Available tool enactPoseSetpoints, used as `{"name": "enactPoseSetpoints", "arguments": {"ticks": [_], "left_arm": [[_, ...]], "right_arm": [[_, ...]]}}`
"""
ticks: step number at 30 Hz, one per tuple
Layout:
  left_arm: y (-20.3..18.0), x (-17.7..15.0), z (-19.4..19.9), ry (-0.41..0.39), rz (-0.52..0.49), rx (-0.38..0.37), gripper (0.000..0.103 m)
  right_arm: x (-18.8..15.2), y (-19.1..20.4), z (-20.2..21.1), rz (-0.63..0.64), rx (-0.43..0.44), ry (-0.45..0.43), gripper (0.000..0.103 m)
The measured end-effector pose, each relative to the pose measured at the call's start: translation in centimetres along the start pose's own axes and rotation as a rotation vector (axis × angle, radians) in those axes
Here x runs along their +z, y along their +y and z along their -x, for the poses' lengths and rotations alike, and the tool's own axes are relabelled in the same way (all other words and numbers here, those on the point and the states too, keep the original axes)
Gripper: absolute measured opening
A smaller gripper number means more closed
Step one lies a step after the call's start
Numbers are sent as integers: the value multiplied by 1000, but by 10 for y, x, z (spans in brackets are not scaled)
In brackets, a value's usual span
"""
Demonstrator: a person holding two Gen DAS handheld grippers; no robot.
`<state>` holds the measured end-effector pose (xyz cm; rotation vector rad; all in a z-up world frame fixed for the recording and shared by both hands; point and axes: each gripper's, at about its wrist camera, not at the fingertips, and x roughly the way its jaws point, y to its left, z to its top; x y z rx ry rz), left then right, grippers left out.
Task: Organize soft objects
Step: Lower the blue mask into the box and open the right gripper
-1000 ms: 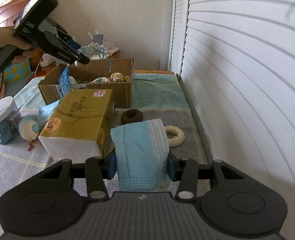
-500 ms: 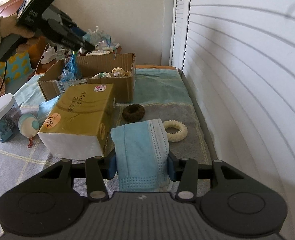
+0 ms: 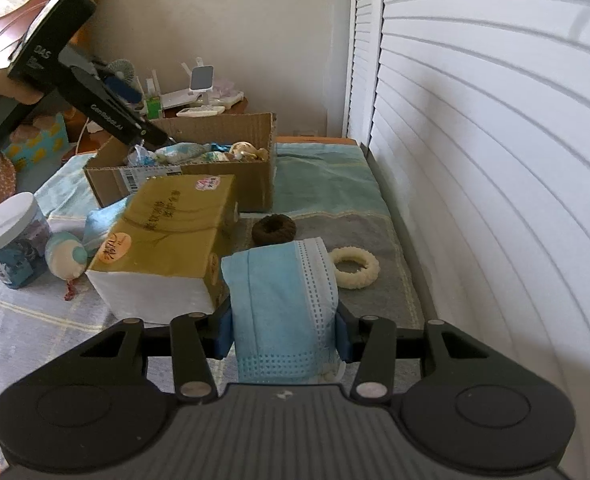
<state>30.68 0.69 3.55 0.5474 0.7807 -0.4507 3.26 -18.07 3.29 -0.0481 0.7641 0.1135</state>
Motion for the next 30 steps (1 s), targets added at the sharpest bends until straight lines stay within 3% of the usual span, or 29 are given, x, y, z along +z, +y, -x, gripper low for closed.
{"name": "enactPoseSetpoints", "arguments": {"ticks": [11,22,30], "left_arm": [[-5,-33,58,-2,205,-19,93],[-53,-77,134,-89,291,32,100],[-77,-113,148,-105,424,80,101]], "right_arm": [[20,5,6,16,29,-24,52],[58,17,1,24,77,-50,52],[97,23,-30,37,105,-30,52]]}}
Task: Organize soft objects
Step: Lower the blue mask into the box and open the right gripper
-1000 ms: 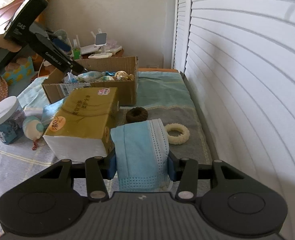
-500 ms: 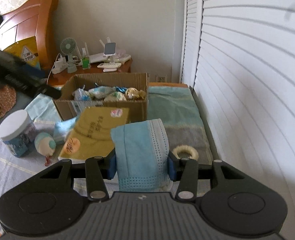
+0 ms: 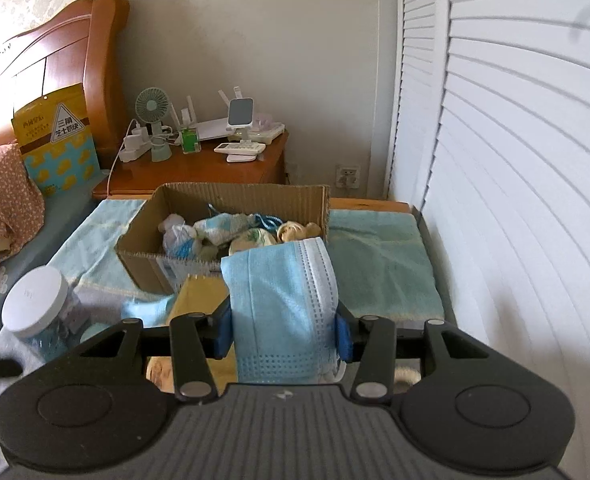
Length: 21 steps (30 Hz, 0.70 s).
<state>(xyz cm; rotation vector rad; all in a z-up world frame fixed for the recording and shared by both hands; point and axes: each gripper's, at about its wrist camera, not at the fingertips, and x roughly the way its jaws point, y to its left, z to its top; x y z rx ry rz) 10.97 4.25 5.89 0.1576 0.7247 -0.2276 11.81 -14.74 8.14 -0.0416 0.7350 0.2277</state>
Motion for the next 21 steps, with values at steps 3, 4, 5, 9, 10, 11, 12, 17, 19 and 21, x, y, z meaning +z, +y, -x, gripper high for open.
{"name": "enactPoseSetpoints", "arguments": {"ticks": [3,4,5,9,10,11,12,17,19,21], "left_arm": [[-2,-8,-1,1,17,22,101],[-2,-9,-2,1,16,29,101],[-2,-11,-3,0,13,32,101],[-7,-16,-5,-15,6,55,101],[-8,-17,-6,-16,9,57,101],[-8,-18,-7,-14,14,53,101],[-7,-19,-9,-11,23,42,101],[-4,-21,-20,8,52,15,101],[-2,-21,-24,12,58,16,101],[0,-21,-28,19,66,18,101]], "right_arm": [[14,0,-17,2,-4,11,52],[20,0,-24,1,-1,18,52],[24,0,-29,1,1,23,52],[47,1,-56,-4,1,42,52],[52,0,-64,-10,0,45,52],[55,0,-70,-14,0,50,52],[60,0,-79,-20,2,60,52],[74,-1,-114,-20,4,83,52],[77,-1,-123,-18,-6,90,52],[81,-2,-133,-22,-12,96,52]]}}
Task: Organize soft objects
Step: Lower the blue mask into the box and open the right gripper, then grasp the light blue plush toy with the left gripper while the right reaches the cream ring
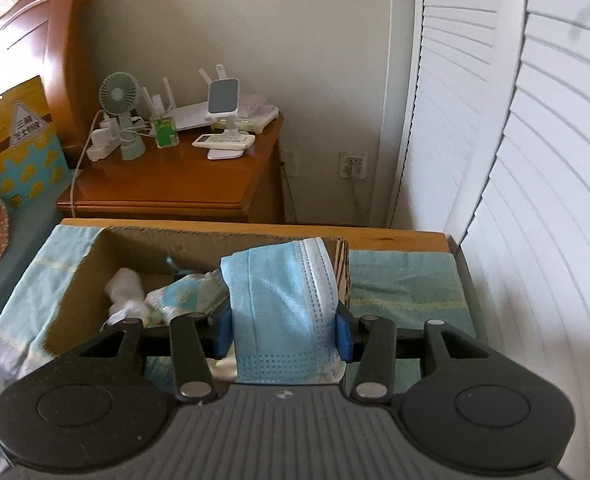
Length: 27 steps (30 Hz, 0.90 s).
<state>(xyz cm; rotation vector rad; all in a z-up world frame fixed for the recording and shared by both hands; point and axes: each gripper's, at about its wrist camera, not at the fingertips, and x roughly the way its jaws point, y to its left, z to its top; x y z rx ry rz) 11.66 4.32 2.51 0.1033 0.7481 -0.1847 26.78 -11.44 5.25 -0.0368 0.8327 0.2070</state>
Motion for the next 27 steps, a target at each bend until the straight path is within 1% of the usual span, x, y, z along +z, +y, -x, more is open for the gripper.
{"name": "enactPoseSetpoints", "arguments": {"ticks": [2,4,5,6,8,10,12,13,23,27], "left_arm": [[2,0,-3,4,4,-2,101],[3,0,-7,15,9,-1,101],[3,-1,-8,17,10,0,101],[4,-1,-8,20,13,2,101],[5,-1,-9,24,18,0,101],[6,-2,-9,24,21,0,101],[6,-2,-9,25,21,1,101],[6,-2,-9,24,23,1,101],[5,-7,-5,29,37,-16,101],[6,-9,-4,22,51,-53,101]], "right_arm": [[4,-2,-9,-5,-3,3,53],[6,-4,-14,-5,-13,-9,63],[7,-5,-16,-6,-19,-13,76],[6,-5,-17,-8,-24,-15,86],[4,-8,-14,-18,-25,-33,91],[1,-12,-8,-22,-18,-45,92],[-3,-14,-1,-30,-26,-51,101],[-6,-15,4,-32,-31,-57,103],[-40,-12,52,-26,-14,-80,103],[-58,-7,70,-7,-29,-94,103]]}}
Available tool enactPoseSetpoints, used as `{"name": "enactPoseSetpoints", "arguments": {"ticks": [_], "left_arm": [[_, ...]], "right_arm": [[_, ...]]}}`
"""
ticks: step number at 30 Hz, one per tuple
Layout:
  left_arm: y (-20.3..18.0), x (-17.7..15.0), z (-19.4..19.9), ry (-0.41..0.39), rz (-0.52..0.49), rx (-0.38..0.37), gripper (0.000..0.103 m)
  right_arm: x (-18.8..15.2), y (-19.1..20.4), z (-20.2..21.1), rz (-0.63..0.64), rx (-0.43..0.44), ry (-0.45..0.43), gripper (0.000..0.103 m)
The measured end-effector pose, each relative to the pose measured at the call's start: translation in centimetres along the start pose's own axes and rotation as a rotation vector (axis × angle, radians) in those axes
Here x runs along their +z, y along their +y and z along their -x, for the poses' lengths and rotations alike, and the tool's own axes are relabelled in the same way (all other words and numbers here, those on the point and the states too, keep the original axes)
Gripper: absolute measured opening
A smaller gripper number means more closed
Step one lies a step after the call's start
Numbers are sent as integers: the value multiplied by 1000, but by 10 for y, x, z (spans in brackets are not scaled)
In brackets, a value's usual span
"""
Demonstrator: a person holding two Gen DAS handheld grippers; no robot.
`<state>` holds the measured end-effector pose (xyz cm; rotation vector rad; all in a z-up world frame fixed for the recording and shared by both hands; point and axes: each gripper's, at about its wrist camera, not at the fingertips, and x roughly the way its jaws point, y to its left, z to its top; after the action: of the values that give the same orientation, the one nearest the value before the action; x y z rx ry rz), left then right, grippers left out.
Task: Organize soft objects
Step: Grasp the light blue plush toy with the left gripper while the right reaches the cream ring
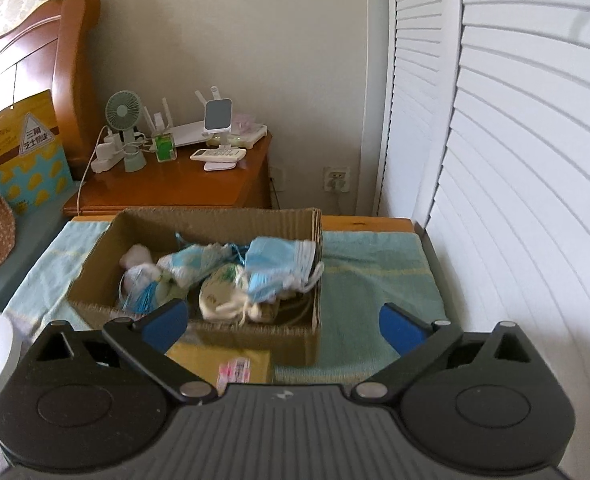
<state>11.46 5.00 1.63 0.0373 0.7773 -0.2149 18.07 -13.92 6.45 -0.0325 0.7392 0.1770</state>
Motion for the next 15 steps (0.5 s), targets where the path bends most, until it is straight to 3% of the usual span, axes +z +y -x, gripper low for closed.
{"name": "enactPoseSetpoints", "arguments": {"ticks": [5,15], "left_arm": [[1,-1,1,-25,9,-41,101],[-3,-4,-8,-20,-7,-41,102]], "right_arm": [[-19,0,23,0,-10,-36,103],[-65,-21,53,-54,-148,-43,103]]}}
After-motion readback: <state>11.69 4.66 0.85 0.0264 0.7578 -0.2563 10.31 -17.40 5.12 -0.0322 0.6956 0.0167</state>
